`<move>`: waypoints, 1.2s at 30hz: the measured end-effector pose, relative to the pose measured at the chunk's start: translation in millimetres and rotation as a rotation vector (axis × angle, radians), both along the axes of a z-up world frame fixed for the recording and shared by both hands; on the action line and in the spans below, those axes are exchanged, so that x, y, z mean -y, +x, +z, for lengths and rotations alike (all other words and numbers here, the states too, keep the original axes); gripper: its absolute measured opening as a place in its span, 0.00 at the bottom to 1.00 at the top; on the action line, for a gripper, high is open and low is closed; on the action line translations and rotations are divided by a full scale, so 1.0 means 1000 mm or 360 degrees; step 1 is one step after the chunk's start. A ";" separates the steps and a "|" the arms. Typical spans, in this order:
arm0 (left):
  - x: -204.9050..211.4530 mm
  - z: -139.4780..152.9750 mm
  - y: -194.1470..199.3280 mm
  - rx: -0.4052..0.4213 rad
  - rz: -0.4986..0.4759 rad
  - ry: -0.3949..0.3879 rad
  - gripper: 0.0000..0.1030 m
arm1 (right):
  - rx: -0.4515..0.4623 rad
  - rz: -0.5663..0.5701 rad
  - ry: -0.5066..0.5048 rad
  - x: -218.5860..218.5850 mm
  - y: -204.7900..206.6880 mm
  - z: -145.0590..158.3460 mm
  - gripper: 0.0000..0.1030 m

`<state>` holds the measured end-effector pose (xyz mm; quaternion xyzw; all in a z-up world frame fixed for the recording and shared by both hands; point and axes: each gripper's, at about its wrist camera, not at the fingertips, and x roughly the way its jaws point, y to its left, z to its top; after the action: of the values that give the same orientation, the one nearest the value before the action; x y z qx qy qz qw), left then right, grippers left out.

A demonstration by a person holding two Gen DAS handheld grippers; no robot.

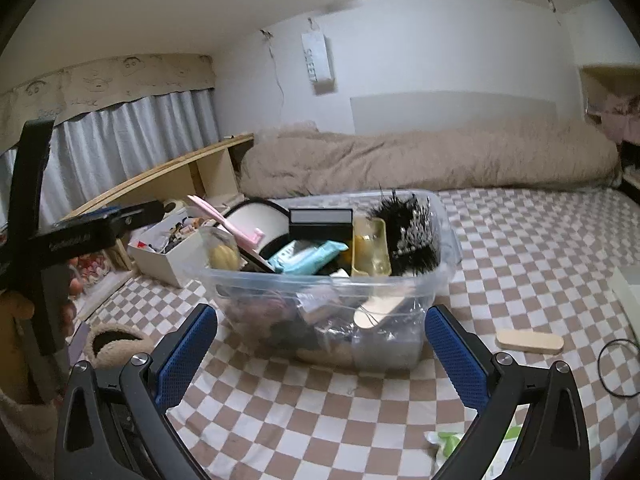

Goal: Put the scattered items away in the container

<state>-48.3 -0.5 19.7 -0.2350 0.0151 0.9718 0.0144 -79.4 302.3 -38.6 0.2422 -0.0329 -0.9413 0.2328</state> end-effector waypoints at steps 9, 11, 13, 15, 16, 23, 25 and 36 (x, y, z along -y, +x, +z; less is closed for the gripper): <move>0.008 0.001 0.050 -0.0097 -0.0014 -0.0026 1.00 | -0.0061 -0.0059 0.0072 0.013 0.034 0.016 1.00; 0.010 0.000 0.061 -0.0103 -0.0030 -0.0026 1.00 | -0.0080 -0.0071 0.0080 0.015 0.043 0.021 1.00; 0.012 0.000 0.069 -0.0107 -0.0030 -0.0021 1.00 | -0.0100 -0.0080 0.0090 0.017 0.050 0.025 1.00; 0.014 -0.001 0.076 -0.0097 -0.0033 -0.0008 1.00 | -0.0118 -0.0090 0.0095 0.018 0.057 0.029 1.00; 0.016 -0.001 0.082 -0.0092 -0.0054 0.0000 1.00 | -0.0128 -0.0099 0.0094 0.019 0.061 0.032 1.00; 0.020 0.000 0.108 -0.0139 -0.0004 -0.0046 1.00 | -0.0170 -0.0112 0.0115 0.023 0.084 0.042 1.00; 0.021 0.000 0.113 -0.0140 -0.0018 -0.0029 1.00 | -0.0177 -0.0118 0.0118 0.023 0.090 0.042 1.00; 0.020 -0.006 0.133 -0.0102 -0.0102 0.0040 1.00 | -0.0183 -0.0137 0.0144 0.025 0.105 0.042 1.00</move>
<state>85.1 -20.4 13.8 -0.2030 0.0108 0.9779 0.0479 25.6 277.2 3.8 0.1965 0.0128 -0.9633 0.1824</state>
